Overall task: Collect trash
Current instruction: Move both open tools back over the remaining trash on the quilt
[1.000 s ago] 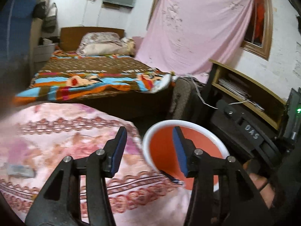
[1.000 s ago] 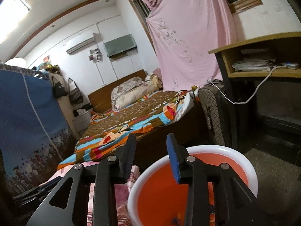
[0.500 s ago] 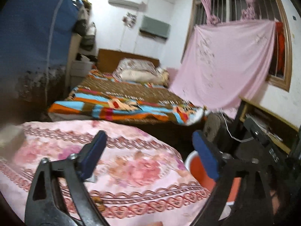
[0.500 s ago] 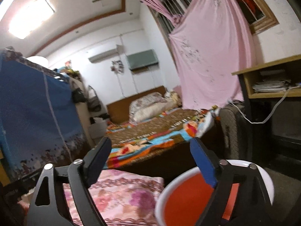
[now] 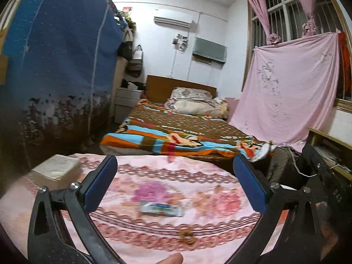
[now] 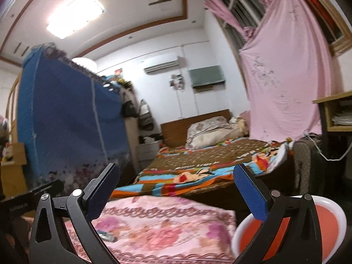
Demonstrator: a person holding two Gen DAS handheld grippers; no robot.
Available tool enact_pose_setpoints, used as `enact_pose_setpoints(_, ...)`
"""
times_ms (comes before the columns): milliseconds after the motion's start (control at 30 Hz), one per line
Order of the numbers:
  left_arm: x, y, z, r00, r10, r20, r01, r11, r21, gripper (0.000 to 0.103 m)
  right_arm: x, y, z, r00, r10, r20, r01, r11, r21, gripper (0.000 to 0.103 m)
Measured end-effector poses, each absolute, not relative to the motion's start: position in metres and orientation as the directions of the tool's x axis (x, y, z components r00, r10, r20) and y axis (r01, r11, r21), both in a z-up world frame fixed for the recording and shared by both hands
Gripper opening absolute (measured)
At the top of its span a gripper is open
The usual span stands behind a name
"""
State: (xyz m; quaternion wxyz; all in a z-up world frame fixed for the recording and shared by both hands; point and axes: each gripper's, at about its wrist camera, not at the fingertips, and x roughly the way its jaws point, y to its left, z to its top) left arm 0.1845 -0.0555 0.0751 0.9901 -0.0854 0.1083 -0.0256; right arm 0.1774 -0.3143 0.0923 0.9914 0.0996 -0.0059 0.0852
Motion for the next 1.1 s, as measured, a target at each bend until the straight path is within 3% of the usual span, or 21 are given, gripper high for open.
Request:
enact_pose_setpoints(667,0.151,0.016,0.058,0.978,0.060,-0.200,-0.085,0.989,-0.119,0.092,0.179,-0.219,0.073,0.926,0.357,-0.123,-0.363,0.932,-0.026,0.103)
enact_pose_setpoints(800,0.156,0.015,0.056,0.974,0.047,-0.220,-0.068,0.994,-0.087,0.092,0.189,-0.217,0.070,0.908,0.375,-0.185,-0.384,0.923,-0.009,0.103)
enact_pose_setpoints(933,0.168,0.013,0.051,0.954,0.018,-0.299,-0.039,0.997,-0.066,0.091,0.204,-0.213,0.063,0.885,0.356,-0.299,-0.372,0.928,0.007,0.103)
enact_pose_setpoints(1000,0.173,0.012,0.047,0.944,0.001,-0.329,-0.024,0.998,-0.065,0.090,0.209,-0.211,0.059,0.869,0.356,-0.343,-0.373,0.928,0.017,0.101)
enact_pose_setpoints(1100,0.182,0.009,0.041,0.919,-0.017,-0.394,-0.004,0.999,-0.052,0.085,0.218,-0.206,0.051,0.832,0.352,-0.429,-0.381,0.924,0.020,0.085)
